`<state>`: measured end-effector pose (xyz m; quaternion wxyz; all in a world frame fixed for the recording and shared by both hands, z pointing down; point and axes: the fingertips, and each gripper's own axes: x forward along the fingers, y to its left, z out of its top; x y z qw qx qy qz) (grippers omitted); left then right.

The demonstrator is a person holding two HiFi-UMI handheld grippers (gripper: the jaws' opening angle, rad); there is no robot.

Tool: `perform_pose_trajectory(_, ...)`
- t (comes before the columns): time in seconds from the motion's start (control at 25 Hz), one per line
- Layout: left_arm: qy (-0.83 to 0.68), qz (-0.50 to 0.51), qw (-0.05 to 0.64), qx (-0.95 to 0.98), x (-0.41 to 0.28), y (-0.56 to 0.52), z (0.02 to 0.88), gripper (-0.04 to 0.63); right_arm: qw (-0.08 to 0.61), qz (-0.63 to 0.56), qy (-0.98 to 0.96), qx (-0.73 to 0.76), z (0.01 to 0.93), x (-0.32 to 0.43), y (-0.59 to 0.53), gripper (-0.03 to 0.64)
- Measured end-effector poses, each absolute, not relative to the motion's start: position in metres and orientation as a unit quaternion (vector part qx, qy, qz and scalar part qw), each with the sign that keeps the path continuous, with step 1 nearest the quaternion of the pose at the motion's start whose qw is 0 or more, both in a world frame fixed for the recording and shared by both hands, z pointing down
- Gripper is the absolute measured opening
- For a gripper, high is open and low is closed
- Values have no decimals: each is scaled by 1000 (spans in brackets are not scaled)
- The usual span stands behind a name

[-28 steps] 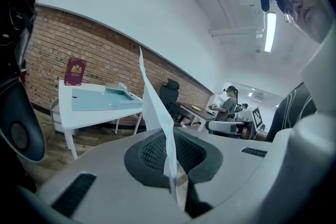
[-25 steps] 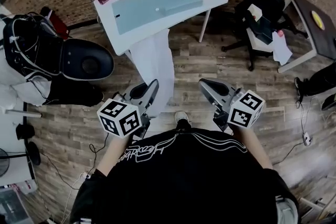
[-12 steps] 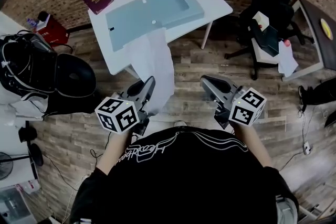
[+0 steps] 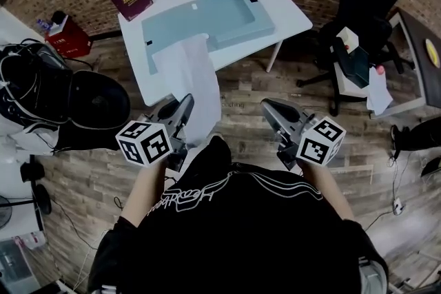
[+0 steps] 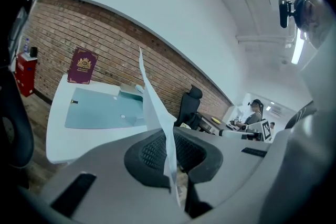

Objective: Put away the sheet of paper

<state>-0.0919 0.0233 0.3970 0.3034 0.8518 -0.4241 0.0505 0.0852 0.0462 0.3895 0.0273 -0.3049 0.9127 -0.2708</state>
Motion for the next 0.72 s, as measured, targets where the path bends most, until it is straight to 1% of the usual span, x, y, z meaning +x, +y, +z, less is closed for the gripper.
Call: perform_pose_trajectory(0.72,-428,16,359,829,-151,-143,404,37,11,-292,903,-314,386,45,-99,2)
